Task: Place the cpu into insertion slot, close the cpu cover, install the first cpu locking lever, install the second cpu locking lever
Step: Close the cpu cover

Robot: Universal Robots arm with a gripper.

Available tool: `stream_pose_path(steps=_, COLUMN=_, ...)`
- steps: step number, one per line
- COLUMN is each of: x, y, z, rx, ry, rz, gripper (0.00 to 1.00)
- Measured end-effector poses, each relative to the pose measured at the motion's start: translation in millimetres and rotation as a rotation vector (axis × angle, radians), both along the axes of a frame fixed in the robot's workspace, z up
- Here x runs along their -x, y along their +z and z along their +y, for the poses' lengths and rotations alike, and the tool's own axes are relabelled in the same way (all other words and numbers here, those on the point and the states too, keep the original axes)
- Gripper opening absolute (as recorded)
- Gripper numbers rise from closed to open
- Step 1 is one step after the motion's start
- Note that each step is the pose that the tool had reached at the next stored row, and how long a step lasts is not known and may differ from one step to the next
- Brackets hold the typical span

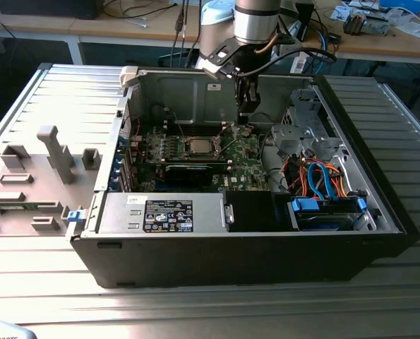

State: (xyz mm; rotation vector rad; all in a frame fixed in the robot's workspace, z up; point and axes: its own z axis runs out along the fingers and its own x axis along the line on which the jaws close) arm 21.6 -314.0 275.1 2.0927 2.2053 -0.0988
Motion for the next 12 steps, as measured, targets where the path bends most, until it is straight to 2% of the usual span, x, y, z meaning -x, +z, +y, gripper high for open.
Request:
stream_pose_path(steps=7, x=-6.5, y=-10.0, z=2.7, rx=-0.0001, ry=0.0, rz=0.0003, gripper=0.11)
stream_pose_path(steps=12, x=-7.8, y=-17.2, z=2.9, rx=0.0, ry=0.0, rz=0.0004, gripper=0.11)
